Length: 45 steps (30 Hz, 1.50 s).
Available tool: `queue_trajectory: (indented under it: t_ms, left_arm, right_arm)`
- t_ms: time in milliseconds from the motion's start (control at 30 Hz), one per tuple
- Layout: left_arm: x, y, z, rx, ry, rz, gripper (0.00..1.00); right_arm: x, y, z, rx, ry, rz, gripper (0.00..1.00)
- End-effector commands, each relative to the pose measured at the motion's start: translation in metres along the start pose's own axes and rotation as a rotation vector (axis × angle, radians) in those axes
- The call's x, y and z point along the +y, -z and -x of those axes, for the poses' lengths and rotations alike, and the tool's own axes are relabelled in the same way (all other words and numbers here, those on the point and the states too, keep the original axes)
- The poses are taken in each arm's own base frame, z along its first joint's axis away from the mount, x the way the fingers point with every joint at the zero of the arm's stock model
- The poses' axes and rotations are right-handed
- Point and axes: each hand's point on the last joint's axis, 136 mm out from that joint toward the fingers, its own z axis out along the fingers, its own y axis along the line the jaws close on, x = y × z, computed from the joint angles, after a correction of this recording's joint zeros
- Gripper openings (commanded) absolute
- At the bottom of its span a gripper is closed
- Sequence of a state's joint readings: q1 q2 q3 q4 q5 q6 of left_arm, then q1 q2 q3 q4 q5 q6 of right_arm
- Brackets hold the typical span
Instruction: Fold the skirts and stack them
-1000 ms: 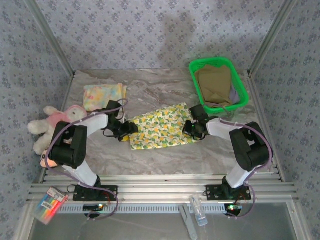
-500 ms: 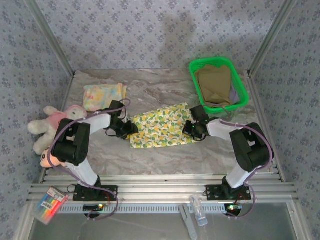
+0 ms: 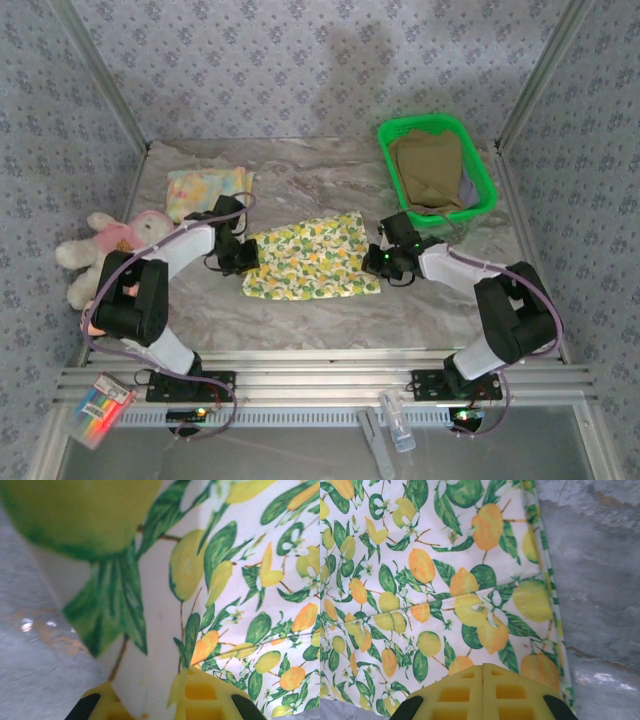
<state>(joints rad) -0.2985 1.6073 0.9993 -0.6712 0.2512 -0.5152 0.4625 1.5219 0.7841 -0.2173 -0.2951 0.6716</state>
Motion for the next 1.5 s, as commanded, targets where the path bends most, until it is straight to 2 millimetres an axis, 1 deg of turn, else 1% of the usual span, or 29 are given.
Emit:
queue_trajectory:
  t_ms: [0, 67, 133, 200, 267, 367, 433, 533, 633, 733, 833, 933, 967, 1000, 1133, 1267, 1467]
  left_arm:
    - [0.011, 0.028, -0.003, 0.004, -0.043, 0.103, 0.0]
    - [0.011, 0.036, 0.0, -0.002, -0.05, 0.14, 0.0]
    - [0.007, 0.046, 0.002, -0.016, -0.067, 0.189, 0.0]
    - [0.007, 0.055, 0.001, -0.02, -0.092, 0.272, 0.0]
    - [0.005, 0.062, 0.0, -0.025, -0.107, 0.359, 0.0]
    - [-0.006, 0.061, -0.006, -0.013, -0.11, 0.43, 0.0]
    - [-0.022, 0.054, -0.01, -0.007, -0.129, 0.436, 0.0]
    - [-0.057, 0.041, -0.015, 0.003, -0.177, 0.425, 0.01]
    - [-0.09, 0.028, -0.015, 0.008, -0.237, 0.423, 0.03]
    - [-0.121, 0.013, -0.012, 0.01, -0.272, 0.397, 0.04]
    - [-0.145, 0.0, -0.009, 0.023, -0.291, 0.359, 0.05]
    - [-0.17, -0.008, -0.01, 0.033, -0.318, 0.312, 0.07]
    - [-0.174, -0.012, -0.011, 0.04, -0.325, 0.305, 0.08]
    - [-0.185, -0.012, -0.01, 0.036, -0.332, 0.28, 0.09]
    - [-0.202, -0.025, -0.017, 0.071, -0.356, 0.244, 0.09]
    - [-0.215, -0.033, -0.024, 0.091, -0.368, 0.204, 0.09]
    - [-0.221, -0.046, -0.029, 0.114, -0.371, 0.182, 0.12]
  right_arm:
    - [0.007, -0.014, -0.026, 0.13, 0.041, 0.006, 0.03]
    - [0.003, -0.025, -0.035, 0.168, 0.05, -0.042, 0.01]
    - [-0.013, -0.035, -0.043, 0.203, 0.03, -0.141, 0.0]
    - [-0.026, -0.043, -0.049, 0.219, -0.015, -0.196, 0.0]
    - [-0.029, -0.049, -0.053, 0.222, -0.048, -0.203, 0.0]
    - [-0.03, -0.052, -0.057, 0.213, -0.063, -0.209, 0.0]
    - [-0.031, -0.053, -0.059, 0.213, -0.061, -0.213, 0.0]
    - [-0.031, -0.054, -0.06, 0.217, -0.059, -0.215, 0.0]
    - [-0.031, -0.055, -0.061, 0.216, -0.059, -0.212, 0.0]
    - [-0.033, -0.056, -0.063, 0.218, -0.065, -0.212, 0.0]
    - [-0.037, -0.057, -0.068, 0.229, -0.074, -0.219, 0.0]
    - [-0.04, -0.058, -0.071, 0.242, -0.075, -0.227, 0.0]
    - [-0.041, -0.058, -0.072, 0.244, -0.074, -0.23, 0.0]
    - [-0.041, -0.058, -0.072, 0.244, -0.075, -0.232, 0.0]
    - [-0.045, -0.059, -0.074, 0.253, -0.08, -0.243, 0.0]
    - [-0.049, -0.061, -0.078, 0.262, -0.089, -0.255, 0.0]
    - [-0.052, -0.062, -0.081, 0.257, -0.102, -0.267, 0.0]
